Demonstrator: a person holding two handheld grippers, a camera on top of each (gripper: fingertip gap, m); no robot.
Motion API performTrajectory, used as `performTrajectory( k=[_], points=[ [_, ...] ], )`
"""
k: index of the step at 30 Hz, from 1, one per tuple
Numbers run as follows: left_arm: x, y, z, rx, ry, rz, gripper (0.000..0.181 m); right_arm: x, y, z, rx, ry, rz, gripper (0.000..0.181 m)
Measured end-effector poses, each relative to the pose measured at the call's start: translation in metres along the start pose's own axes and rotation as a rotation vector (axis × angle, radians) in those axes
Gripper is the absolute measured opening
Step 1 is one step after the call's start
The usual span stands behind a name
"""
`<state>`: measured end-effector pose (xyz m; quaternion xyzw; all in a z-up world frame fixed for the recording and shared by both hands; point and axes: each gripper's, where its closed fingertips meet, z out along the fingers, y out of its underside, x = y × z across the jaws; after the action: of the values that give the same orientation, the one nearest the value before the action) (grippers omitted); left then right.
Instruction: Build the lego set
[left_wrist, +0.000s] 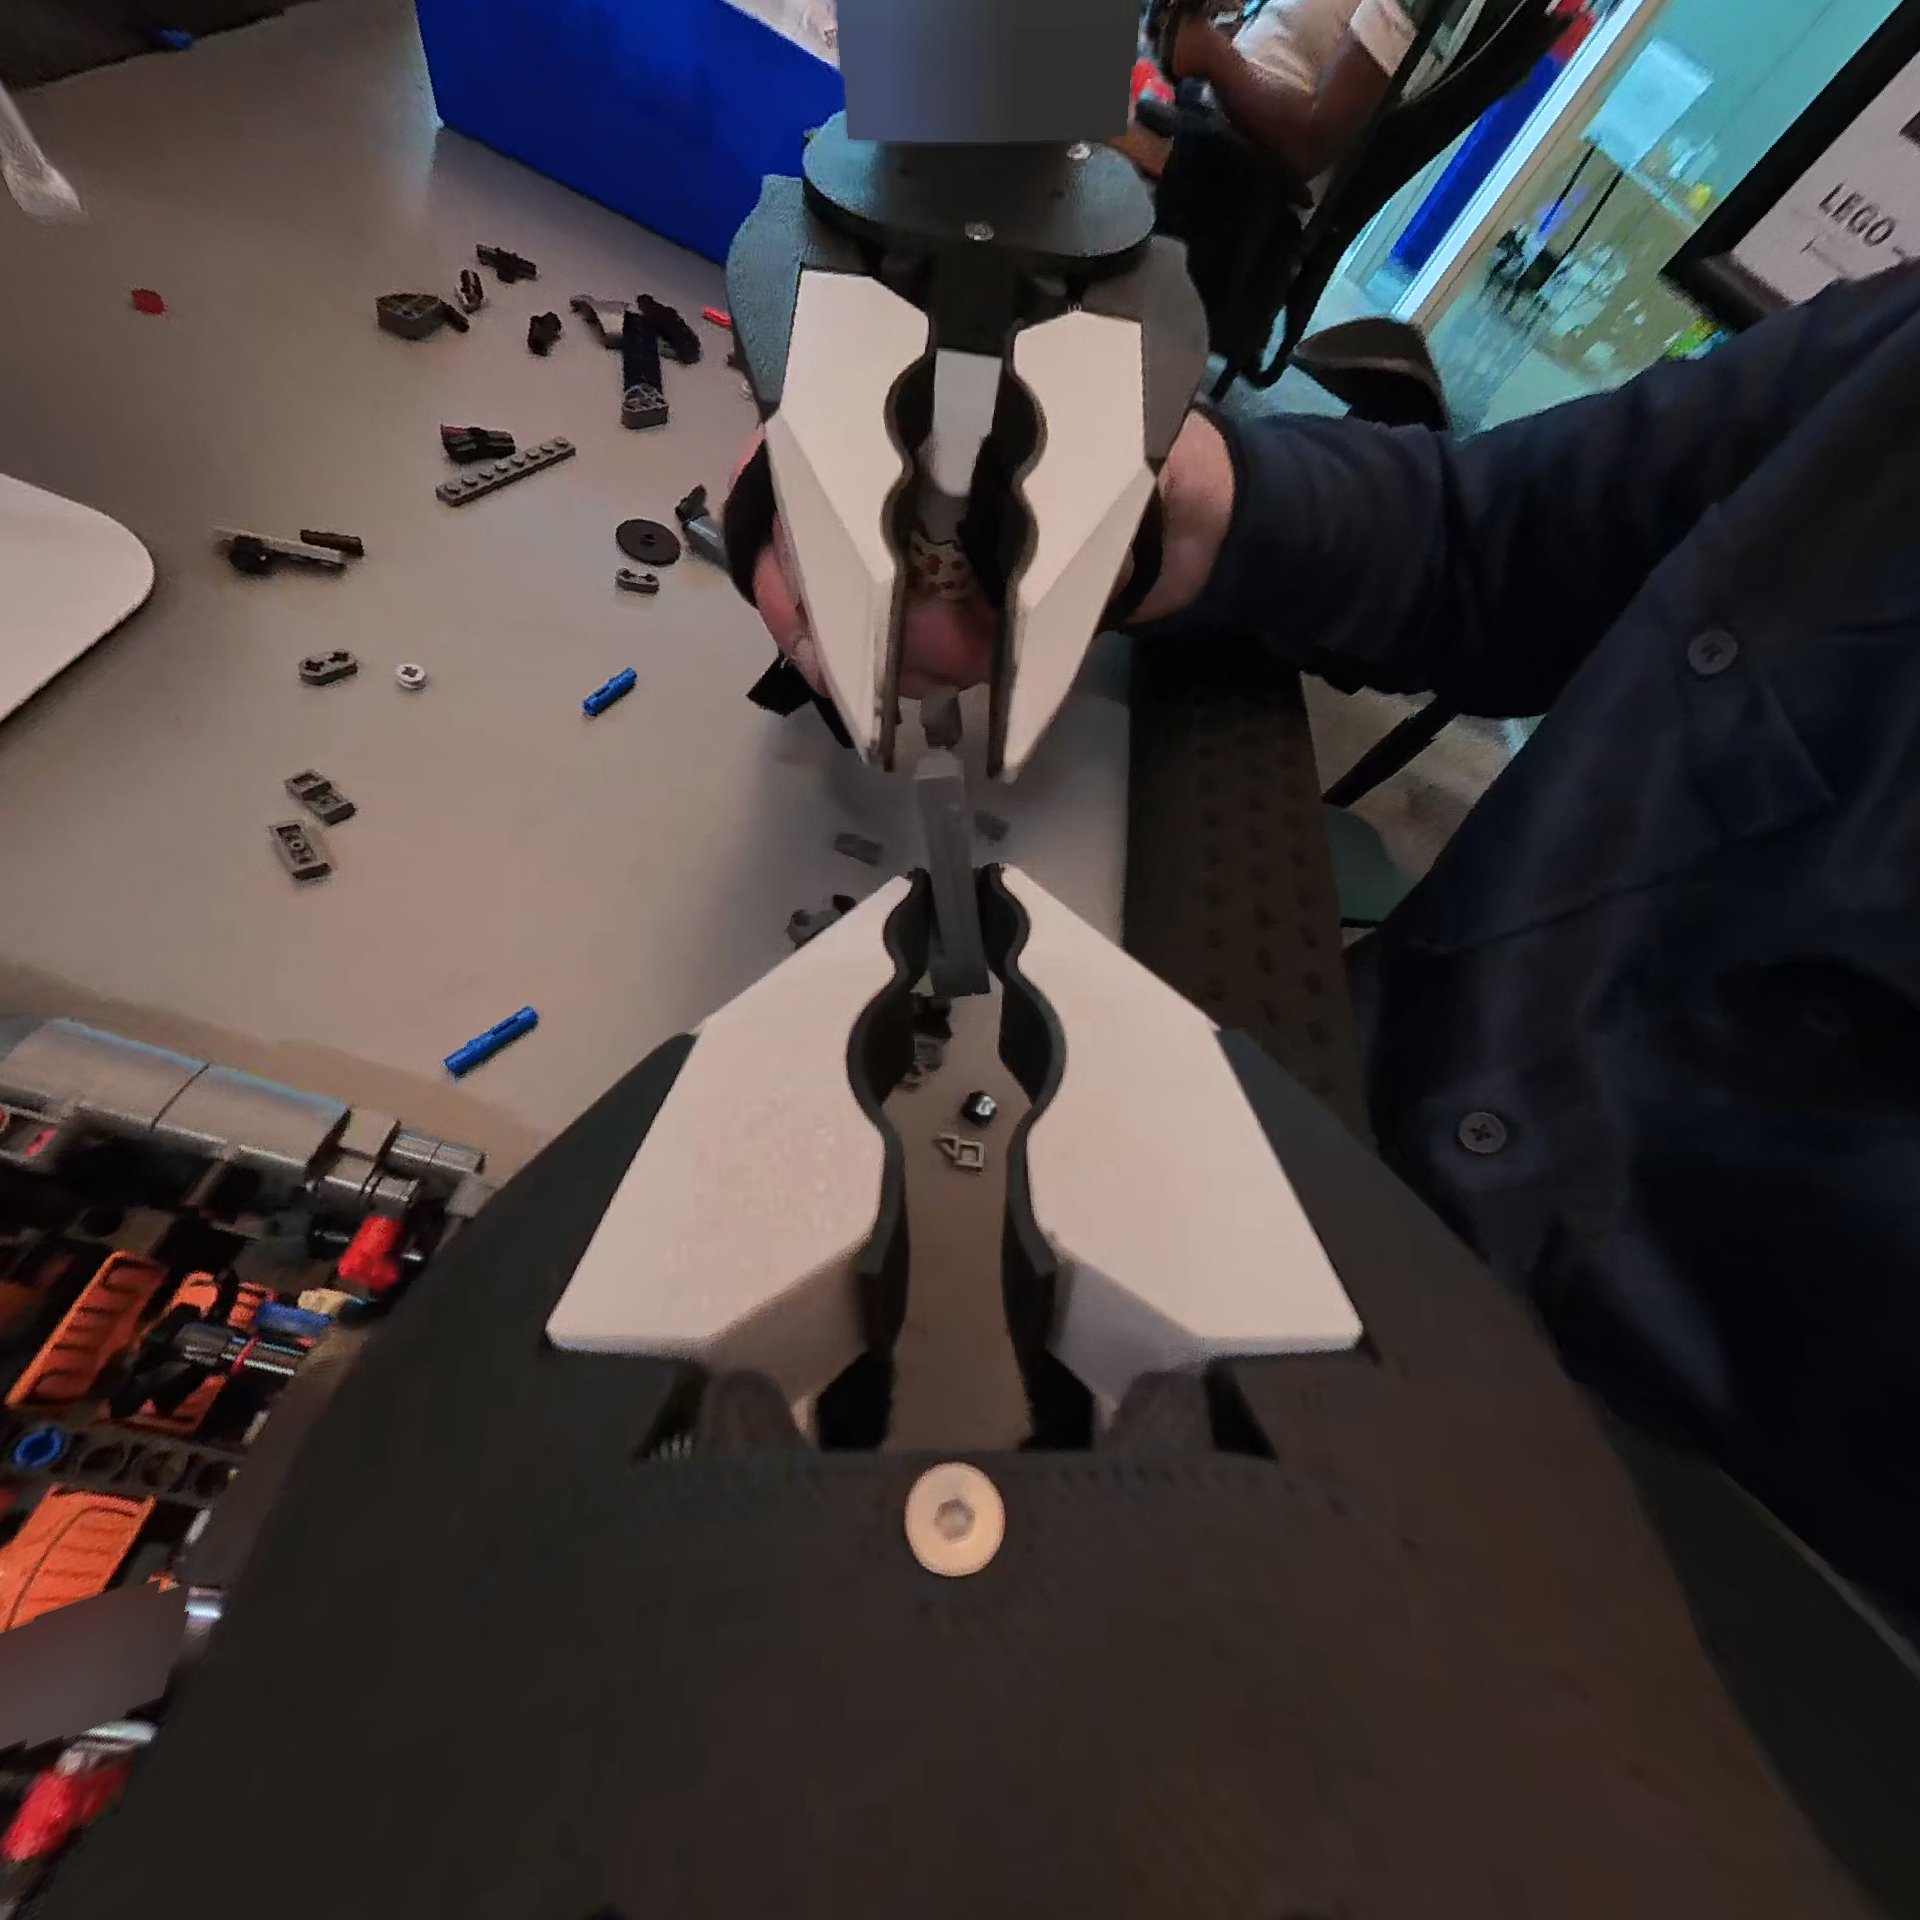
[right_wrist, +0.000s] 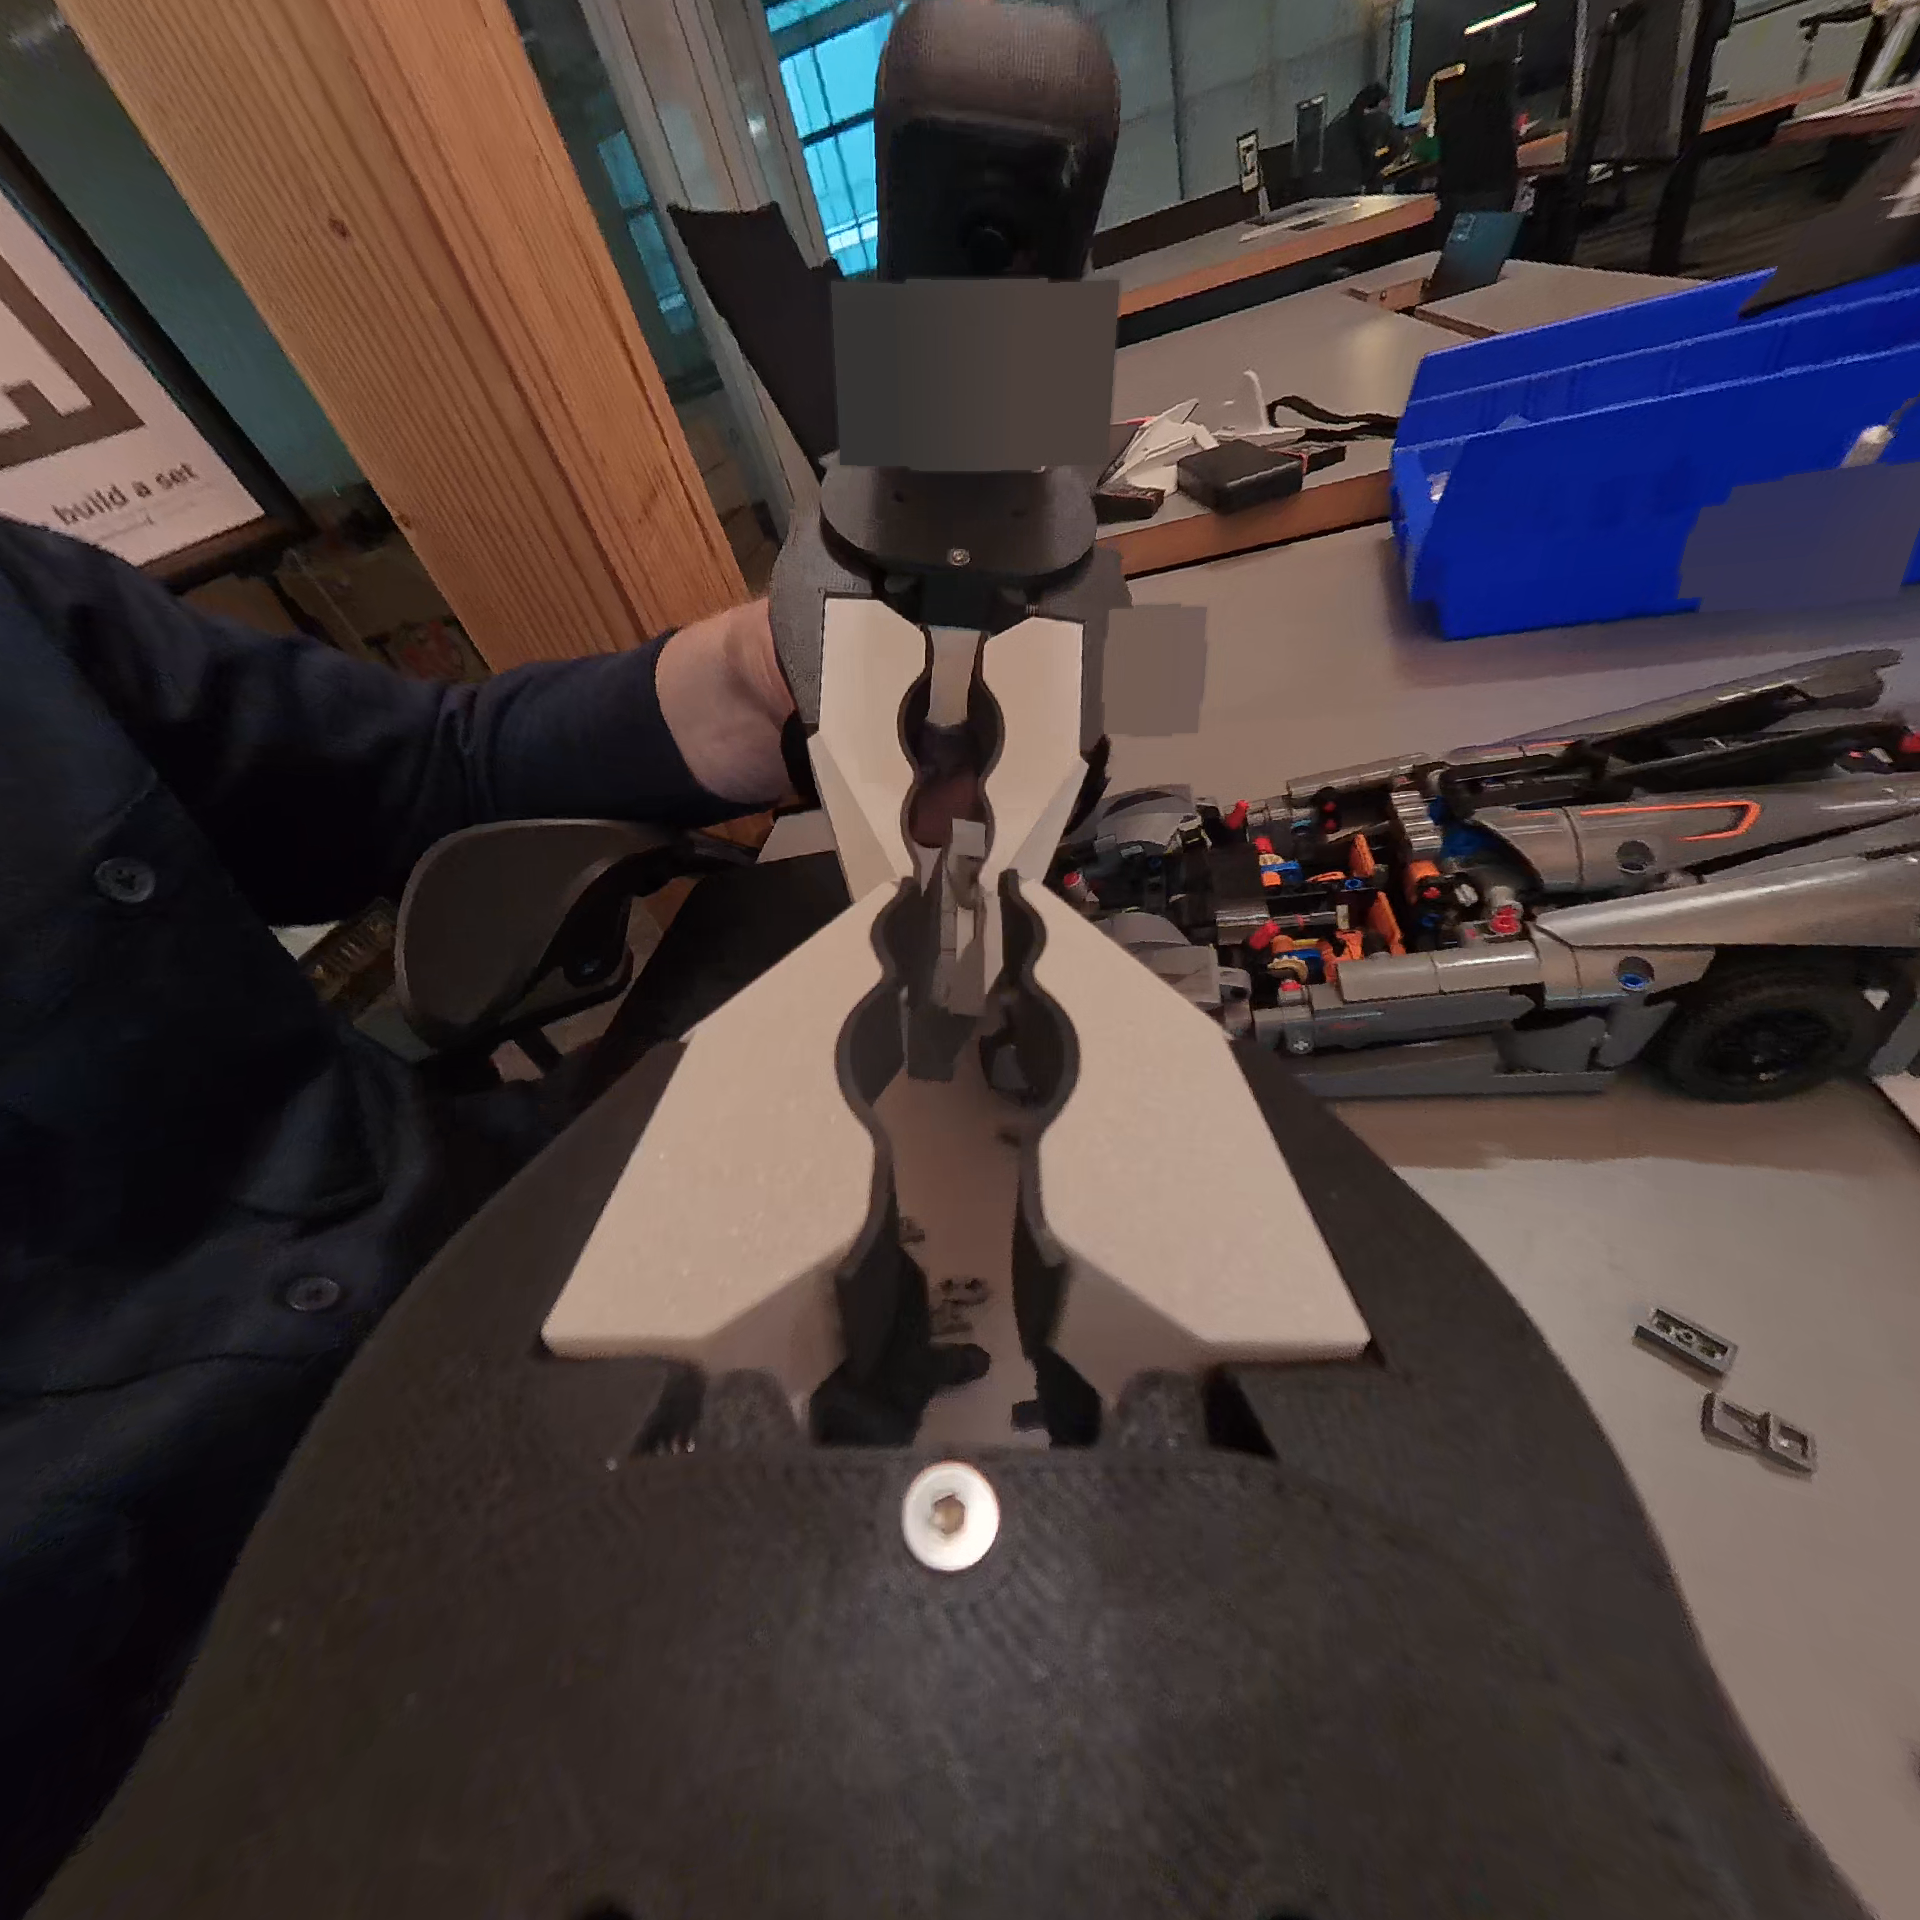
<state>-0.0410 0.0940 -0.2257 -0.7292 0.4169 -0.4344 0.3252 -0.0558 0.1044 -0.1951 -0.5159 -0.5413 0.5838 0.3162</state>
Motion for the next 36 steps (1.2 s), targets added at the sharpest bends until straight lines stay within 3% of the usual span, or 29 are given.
performTrajectory(
  k=[5,21,27,36],
  points=[
    [0.004,0.002,0.009,-0.048,-0.031,0.071,0.007,-0.006,0.006,0.004,-0.046,0.002,-0.064,0.006],
    [0.001,-0.008,0.007,-0.014,-0.118,0.158,0.007,-0.012,-0.001,0.002,-0.065,0.048,-0.165,0.003],
    [0.002,-0.015,0.003,0.030,-0.106,0.137,0.007,-0.007,-0.008,-0.002,-0.030,0.087,-0.217,0.009],
    [0.001,-0.015,0.004,0.033,-0.113,0.135,0.007,-0.010,-0.010,-0.005,-0.029,0.084,-0.239,0.003]
  ],
)
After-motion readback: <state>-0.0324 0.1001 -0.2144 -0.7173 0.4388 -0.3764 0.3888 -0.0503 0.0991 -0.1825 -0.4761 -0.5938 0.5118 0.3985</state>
